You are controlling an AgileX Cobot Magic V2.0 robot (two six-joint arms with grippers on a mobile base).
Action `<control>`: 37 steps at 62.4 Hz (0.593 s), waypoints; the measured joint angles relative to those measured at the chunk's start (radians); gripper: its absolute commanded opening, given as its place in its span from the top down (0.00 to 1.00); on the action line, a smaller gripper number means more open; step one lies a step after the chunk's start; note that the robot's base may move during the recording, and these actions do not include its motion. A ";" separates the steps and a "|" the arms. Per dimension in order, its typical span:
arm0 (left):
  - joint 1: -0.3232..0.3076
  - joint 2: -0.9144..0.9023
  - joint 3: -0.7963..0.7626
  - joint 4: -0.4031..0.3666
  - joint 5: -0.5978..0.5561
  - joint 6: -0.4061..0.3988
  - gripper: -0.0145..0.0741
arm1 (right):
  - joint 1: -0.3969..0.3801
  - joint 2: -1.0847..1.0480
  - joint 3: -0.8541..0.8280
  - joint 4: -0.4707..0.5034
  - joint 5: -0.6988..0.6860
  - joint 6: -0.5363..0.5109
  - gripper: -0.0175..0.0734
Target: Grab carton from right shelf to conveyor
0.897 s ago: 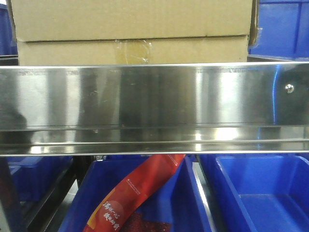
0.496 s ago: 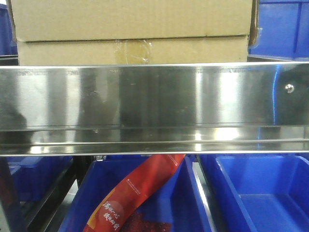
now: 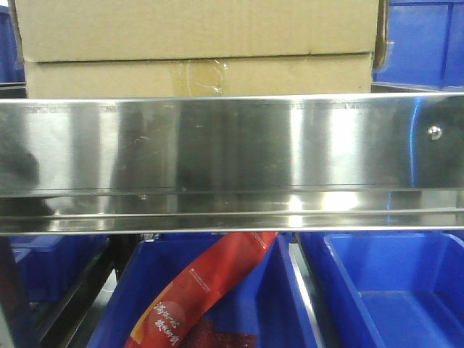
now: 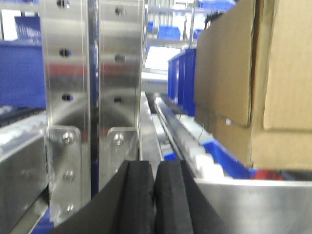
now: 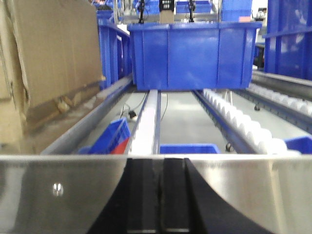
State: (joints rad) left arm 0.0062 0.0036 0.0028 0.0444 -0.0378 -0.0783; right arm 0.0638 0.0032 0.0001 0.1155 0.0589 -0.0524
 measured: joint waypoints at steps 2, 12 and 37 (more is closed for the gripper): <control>0.000 0.000 0.000 -0.004 -0.016 0.000 0.82 | 0.000 0.000 0.000 0.002 -0.016 0.000 0.88; 0.000 0.000 -0.025 -0.008 -0.055 0.000 0.82 | 0.000 0.000 -0.034 0.031 -0.013 0.000 0.88; 0.000 0.127 -0.518 0.050 0.394 0.000 0.36 | 0.000 0.068 -0.439 0.041 0.231 0.000 0.46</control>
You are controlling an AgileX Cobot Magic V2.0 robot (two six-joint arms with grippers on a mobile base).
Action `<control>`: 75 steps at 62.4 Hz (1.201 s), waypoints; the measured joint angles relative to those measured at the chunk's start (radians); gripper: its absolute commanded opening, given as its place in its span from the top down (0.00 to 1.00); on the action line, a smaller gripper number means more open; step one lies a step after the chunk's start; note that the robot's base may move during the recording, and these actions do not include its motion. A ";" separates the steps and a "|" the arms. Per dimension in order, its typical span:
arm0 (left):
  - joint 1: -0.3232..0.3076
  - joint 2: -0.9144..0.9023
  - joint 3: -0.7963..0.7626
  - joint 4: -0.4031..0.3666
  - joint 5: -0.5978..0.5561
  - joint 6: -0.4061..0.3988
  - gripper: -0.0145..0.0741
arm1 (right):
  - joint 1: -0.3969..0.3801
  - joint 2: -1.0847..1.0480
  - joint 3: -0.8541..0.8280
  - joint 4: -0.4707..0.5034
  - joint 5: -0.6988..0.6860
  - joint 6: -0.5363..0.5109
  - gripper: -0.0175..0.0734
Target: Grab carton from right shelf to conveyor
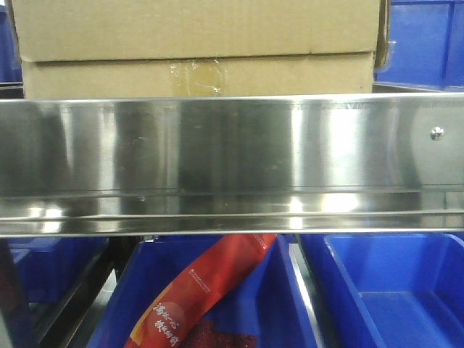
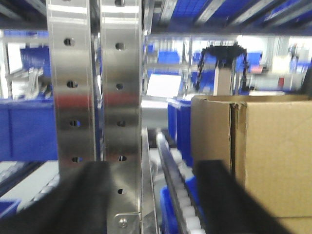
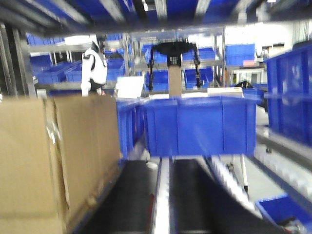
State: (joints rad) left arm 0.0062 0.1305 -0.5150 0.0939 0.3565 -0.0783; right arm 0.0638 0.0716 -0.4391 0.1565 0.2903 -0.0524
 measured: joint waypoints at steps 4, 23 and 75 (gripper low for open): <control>0.000 0.051 -0.063 0.001 0.041 0.000 0.34 | 0.000 0.030 -0.029 0.000 0.002 0.000 0.29; -0.025 0.315 -0.248 -0.009 0.087 0.091 0.35 | 0.000 0.154 -0.099 0.000 0.044 0.000 0.19; -0.373 1.278 -1.302 0.048 0.606 -0.077 0.35 | 0.275 1.227 -1.306 0.007 0.704 -0.034 0.19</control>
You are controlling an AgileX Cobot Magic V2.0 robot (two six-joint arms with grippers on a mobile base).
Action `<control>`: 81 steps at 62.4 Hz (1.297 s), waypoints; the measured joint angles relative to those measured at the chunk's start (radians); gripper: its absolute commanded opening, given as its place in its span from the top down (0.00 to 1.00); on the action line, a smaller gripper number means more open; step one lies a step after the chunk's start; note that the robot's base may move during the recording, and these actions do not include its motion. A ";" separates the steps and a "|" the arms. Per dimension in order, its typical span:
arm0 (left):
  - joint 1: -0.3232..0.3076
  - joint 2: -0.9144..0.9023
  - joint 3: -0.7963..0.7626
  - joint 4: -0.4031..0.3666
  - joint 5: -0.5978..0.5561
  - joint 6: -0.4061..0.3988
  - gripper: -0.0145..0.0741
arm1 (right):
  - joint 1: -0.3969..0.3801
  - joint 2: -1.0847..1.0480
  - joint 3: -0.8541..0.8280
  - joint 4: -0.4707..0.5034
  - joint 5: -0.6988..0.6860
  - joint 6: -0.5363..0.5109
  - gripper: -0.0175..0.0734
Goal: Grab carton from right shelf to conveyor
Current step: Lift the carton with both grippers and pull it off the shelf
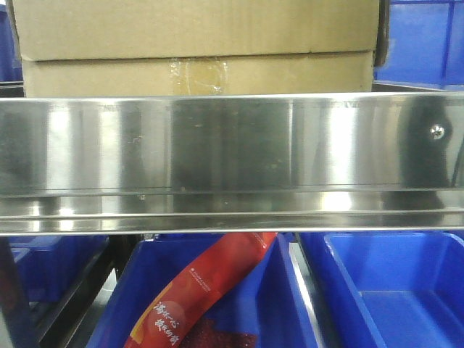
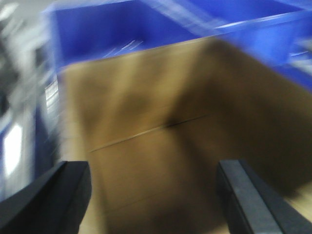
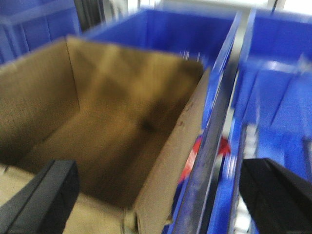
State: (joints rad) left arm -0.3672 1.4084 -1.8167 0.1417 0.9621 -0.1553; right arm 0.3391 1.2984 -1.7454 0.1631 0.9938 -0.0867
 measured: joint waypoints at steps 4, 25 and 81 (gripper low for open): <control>0.026 0.063 -0.080 0.002 0.068 -0.022 0.35 | 0.002 0.093 -0.148 -0.014 0.096 0.026 0.19; 0.122 0.270 -0.294 0.017 0.228 -0.047 0.35 | 0.002 0.463 -0.552 -0.085 0.231 0.099 0.19; 0.130 0.448 -0.301 0.042 0.246 -0.051 0.83 | 0.002 0.689 -0.560 -0.110 0.240 0.114 0.88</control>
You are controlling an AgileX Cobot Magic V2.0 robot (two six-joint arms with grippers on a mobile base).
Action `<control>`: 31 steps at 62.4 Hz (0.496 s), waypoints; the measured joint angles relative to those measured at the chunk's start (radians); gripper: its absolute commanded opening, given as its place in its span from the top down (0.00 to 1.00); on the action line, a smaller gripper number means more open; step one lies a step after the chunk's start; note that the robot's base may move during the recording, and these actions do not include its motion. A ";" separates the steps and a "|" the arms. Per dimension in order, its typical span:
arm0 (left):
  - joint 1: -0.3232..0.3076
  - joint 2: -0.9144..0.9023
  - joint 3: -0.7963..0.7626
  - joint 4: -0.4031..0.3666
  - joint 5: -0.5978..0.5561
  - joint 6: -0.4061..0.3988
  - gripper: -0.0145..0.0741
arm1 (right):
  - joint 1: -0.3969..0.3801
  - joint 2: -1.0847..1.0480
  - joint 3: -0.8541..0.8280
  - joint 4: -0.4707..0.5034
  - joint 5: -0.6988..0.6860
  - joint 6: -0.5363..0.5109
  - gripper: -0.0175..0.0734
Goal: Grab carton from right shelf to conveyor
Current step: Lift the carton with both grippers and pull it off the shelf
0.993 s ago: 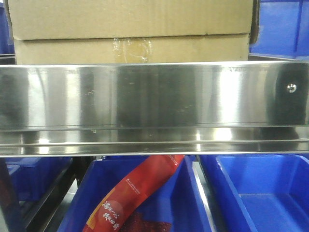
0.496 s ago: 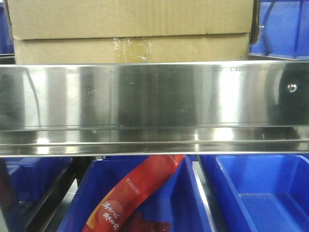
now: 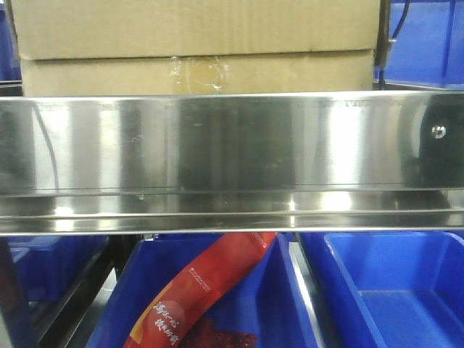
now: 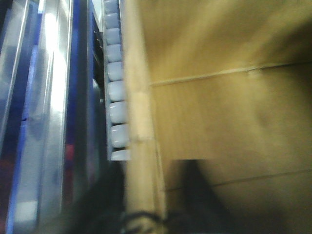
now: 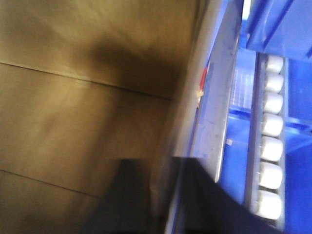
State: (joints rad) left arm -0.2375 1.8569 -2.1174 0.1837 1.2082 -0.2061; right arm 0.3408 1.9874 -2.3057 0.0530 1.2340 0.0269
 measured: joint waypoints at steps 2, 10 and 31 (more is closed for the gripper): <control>0.000 0.000 -0.002 0.000 0.000 -0.002 0.83 | 0.000 0.000 0.000 0.000 0.000 0.000 0.88; 0.000 0.000 -0.002 0.000 0.002 -0.004 0.85 | 0.000 0.000 0.000 -0.005 0.000 0.001 0.88; 0.000 -0.072 -0.002 -0.013 0.020 -0.006 0.85 | 0.000 -0.090 0.002 -0.006 0.018 0.008 0.88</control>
State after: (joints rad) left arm -0.2375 1.7852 -2.1196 0.1704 1.2282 -0.2118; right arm 0.3408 1.8969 -2.3038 0.0466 1.2517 0.0344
